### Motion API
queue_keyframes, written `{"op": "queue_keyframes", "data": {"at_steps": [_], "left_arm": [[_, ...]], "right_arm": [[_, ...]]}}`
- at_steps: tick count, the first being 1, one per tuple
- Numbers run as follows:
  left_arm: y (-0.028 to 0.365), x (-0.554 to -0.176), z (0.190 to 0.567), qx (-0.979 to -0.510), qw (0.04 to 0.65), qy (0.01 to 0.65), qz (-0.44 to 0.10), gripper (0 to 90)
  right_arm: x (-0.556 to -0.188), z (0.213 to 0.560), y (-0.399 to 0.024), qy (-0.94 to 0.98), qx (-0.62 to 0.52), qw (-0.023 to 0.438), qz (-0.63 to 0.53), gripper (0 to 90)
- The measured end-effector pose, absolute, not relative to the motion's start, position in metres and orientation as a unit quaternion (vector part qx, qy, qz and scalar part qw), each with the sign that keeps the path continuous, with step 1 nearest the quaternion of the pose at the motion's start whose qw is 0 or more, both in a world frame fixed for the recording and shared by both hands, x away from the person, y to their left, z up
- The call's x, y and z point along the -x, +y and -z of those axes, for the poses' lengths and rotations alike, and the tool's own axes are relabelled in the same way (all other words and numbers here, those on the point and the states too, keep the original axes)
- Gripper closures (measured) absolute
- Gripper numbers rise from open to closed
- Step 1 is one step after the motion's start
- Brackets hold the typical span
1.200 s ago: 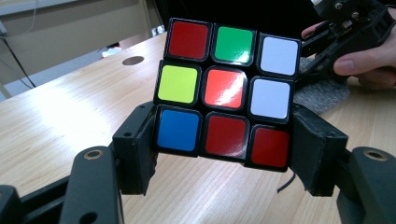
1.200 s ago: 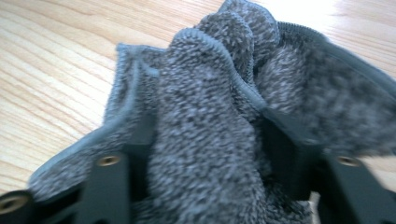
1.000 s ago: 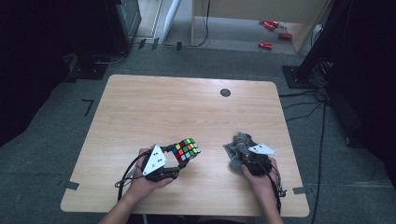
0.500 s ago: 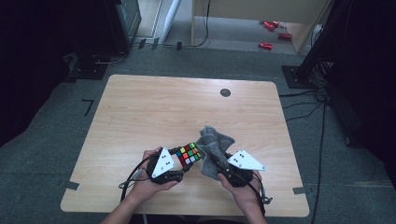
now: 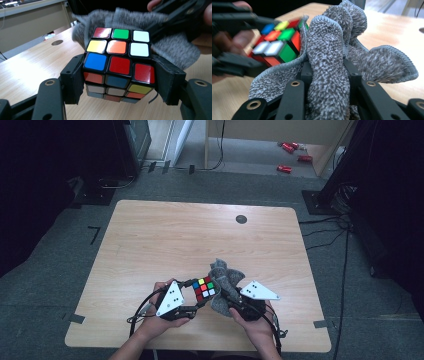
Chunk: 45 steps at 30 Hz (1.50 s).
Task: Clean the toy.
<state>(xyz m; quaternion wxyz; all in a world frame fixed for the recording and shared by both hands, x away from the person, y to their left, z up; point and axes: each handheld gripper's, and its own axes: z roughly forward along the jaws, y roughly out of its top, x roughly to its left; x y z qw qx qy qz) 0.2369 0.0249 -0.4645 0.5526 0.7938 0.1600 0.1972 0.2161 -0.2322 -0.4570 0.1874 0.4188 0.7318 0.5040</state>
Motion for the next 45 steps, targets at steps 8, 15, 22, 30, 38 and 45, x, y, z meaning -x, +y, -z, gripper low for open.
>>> {"op": "queue_keyframes", "data": {"at_steps": [8,15,22,30,38,45], "left_arm": [[0.021,-0.235,0.466,-0.801,0.542,0.151,-0.205,33.8],[0.010,-0.228,0.469,-0.816,0.516,0.134,-0.224,33.8],[0.007,-0.224,0.467,-0.820,0.509,0.122,-0.232,33.9],[0.012,-0.228,0.465,-0.813,0.518,0.134,-0.229,33.9],[0.015,-0.229,0.464,-0.810,0.525,0.137,-0.223,33.9],[0.024,-0.233,0.461,-0.795,0.557,0.142,-0.195,33.9]], "right_arm": [[-0.204,0.436,-0.235,0.702,-0.396,0.212,-0.553,68.0],[-0.189,0.422,-0.209,0.730,-0.334,0.217,-0.555,66.6],[-0.190,0.429,-0.200,0.755,-0.321,0.228,-0.524,65.6],[-0.197,0.426,-0.224,0.724,-0.383,0.255,-0.514,65.2],[-0.188,0.424,-0.202,0.751,-0.322,0.259,-0.515,64.3],[-0.201,0.425,-0.240,0.687,-0.422,0.251,-0.536,63.7]]}}
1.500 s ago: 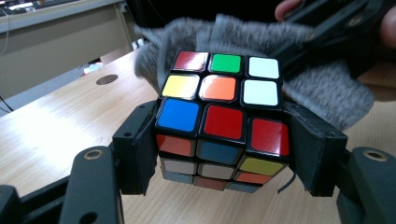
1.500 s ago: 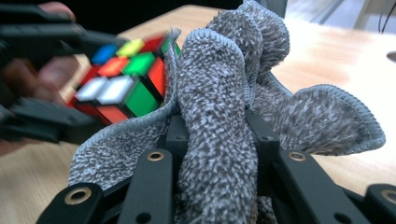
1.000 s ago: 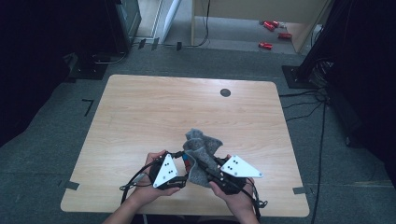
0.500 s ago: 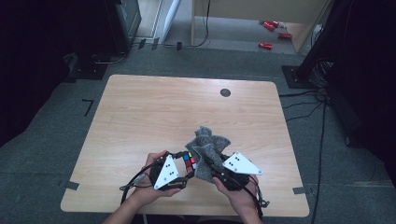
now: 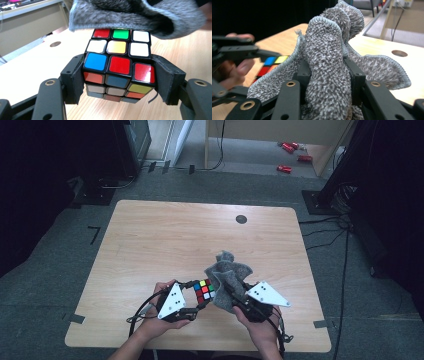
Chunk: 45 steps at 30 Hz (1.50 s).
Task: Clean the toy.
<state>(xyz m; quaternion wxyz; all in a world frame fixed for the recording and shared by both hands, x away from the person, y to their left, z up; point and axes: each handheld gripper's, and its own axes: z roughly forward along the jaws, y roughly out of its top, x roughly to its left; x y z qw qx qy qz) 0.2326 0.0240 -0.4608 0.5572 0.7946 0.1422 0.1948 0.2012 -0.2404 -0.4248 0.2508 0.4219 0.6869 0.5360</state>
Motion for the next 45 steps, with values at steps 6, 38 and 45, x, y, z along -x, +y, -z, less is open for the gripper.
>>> {"op": "queue_keyframes", "data": {"at_steps": [6,38,45], "left_arm": [[0.032,-0.234,0.453,-0.775,0.591,0.153,-0.165,33.9],[0.037,-0.239,0.452,-0.771,0.597,0.162,-0.151,33.8],[0.031,-0.237,0.456,-0.776,0.593,0.159,-0.146,33.9]], "right_arm": [[-0.206,0.437,-0.234,0.700,-0.418,0.216,-0.537,63.3],[-0.216,0.454,-0.239,0.705,-0.435,0.182,-0.530,61.3],[-0.209,0.443,-0.240,0.683,-0.427,0.192,-0.561,61.0]]}}
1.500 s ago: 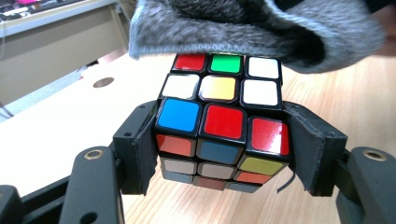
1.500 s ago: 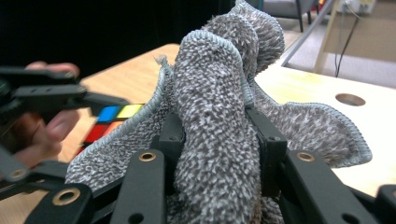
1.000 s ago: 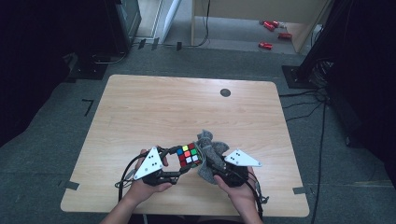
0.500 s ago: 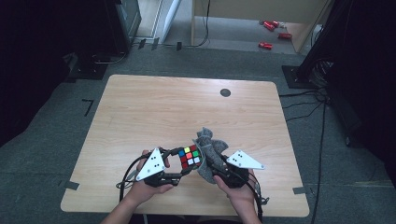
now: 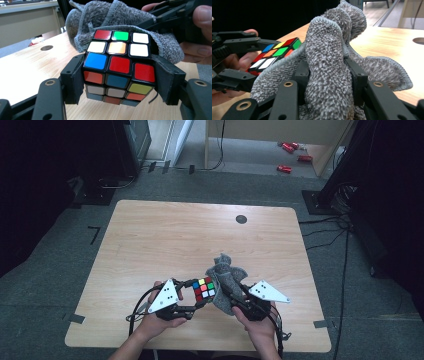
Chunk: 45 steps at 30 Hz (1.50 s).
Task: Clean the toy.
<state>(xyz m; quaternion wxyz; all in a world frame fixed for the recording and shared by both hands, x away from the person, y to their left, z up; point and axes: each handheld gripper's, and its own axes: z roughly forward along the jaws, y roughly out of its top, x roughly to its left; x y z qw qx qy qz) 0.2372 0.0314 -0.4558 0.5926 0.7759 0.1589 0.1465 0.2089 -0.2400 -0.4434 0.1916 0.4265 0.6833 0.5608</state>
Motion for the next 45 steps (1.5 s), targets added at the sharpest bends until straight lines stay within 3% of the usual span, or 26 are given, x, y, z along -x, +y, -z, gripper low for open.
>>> {"op": "queue_keyframes", "data": {"at_steps": [13,21,31,40,45], "left_arm": [[0.042,-0.241,0.448,-0.756,0.618,0.175,-0.130,33.8],[0.032,-0.237,0.454,-0.772,0.601,0.159,-0.134,33.8],[0.043,-0.242,0.445,-0.750,0.626,0.178,-0.119,33.8],[0.032,-0.239,0.453,-0.775,0.598,0.157,-0.128,33.8],[0.031,-0.236,0.451,-0.775,0.600,0.153,-0.128,33.8]], "right_arm": [[-0.218,0.461,-0.237,0.710,-0.444,0.166,-0.521,59.9],[-0.209,0.440,-0.244,0.678,-0.431,0.185,-0.566,59.6],[-0.218,0.462,-0.238,0.704,-0.442,0.159,-0.533,59.4],[-0.209,0.446,-0.245,0.675,-0.424,0.196,-0.571,59.5],[-0.209,0.448,-0.240,0.684,-0.414,0.187,-0.571,59.4]]}}
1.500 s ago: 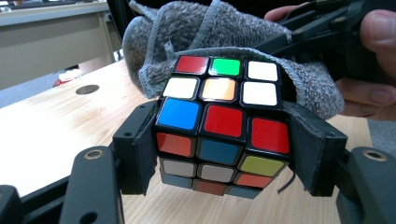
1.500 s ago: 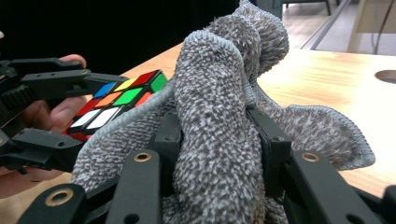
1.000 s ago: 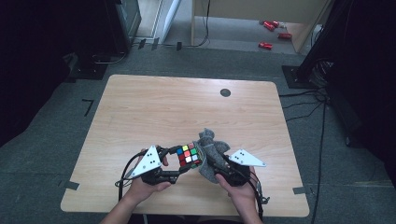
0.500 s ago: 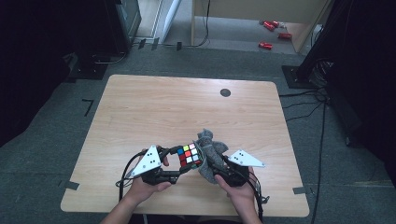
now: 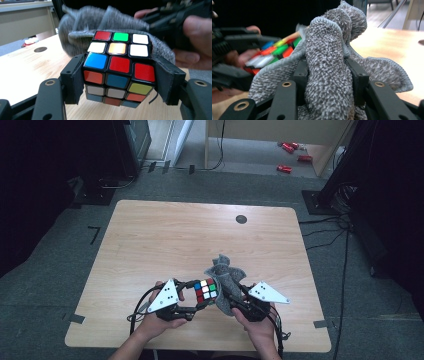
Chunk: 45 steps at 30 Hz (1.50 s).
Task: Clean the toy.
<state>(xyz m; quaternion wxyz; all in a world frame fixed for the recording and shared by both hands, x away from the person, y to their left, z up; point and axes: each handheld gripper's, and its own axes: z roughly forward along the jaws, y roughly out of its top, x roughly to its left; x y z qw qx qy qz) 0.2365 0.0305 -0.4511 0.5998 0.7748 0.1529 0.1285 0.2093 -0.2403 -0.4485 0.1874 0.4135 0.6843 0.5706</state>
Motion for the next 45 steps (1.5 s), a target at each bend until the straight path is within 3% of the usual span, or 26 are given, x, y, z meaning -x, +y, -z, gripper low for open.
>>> {"op": "queue_keyframes", "data": {"at_steps": [8,17,29,38,45], "left_arm": [[0.041,-0.242,0.447,-0.758,0.618,0.172,-0.119,33.8],[0.030,-0.241,0.457,-0.773,0.602,0.165,-0.110,33.8],[0.050,-0.248,0.444,-0.722,0.653,0.207,-0.095,33.7],[0.050,-0.250,0.449,-0.727,0.645,0.214,-0.100,33.7],[0.059,-0.254,0.447,-0.720,0.649,0.223,-0.103,33.8]], "right_arm": [[-0.217,0.462,-0.238,0.702,-0.433,0.166,-0.540,59.5],[-0.207,0.445,-0.238,0.687,-0.407,0.191,-0.570,59.5],[-0.216,0.471,-0.226,0.710,-0.429,0.134,-0.542,59.5],[-0.204,0.480,-0.190,0.755,-0.360,0.109,-0.536,59.5],[-0.206,0.471,-0.208,0.722,-0.393,0.164,-0.546,60.7]]}}
